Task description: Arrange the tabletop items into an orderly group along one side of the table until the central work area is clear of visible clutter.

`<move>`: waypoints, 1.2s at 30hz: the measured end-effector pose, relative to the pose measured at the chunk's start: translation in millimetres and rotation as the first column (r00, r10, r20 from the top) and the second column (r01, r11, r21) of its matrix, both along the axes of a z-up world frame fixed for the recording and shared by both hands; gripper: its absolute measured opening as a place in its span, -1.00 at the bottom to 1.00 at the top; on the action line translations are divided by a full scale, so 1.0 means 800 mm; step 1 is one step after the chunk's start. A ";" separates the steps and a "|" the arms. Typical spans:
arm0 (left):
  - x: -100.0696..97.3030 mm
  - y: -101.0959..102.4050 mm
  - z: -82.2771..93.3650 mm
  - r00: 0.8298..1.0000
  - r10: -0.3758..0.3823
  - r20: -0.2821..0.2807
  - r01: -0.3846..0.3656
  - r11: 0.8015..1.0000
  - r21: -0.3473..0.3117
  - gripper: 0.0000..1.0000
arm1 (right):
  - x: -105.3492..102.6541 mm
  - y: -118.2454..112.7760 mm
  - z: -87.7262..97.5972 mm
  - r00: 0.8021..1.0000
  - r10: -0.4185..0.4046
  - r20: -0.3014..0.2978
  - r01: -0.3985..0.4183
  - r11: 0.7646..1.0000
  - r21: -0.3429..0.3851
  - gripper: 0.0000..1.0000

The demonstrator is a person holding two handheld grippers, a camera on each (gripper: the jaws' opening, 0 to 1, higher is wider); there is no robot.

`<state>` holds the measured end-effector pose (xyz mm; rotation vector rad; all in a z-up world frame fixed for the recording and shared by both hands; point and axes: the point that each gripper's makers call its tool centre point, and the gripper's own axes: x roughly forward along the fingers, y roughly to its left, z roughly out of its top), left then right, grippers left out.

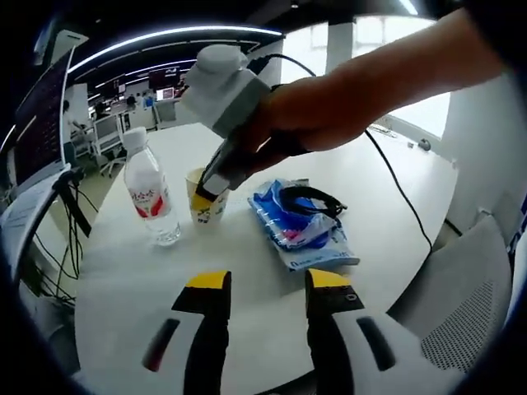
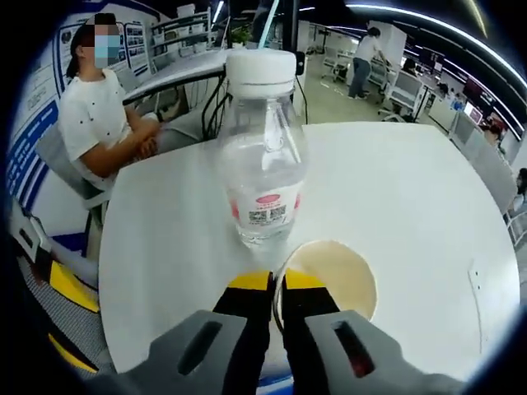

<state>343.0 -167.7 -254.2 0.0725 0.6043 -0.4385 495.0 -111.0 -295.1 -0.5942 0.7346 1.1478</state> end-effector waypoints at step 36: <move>0.006 0.015 0.001 0.998 0.058 0.013 -0.058 0.997 0.057 -0.30 | -0.045 -0.014 0.066 0.997 -0.041 0.072 0.032 0.991 0.127 -0.49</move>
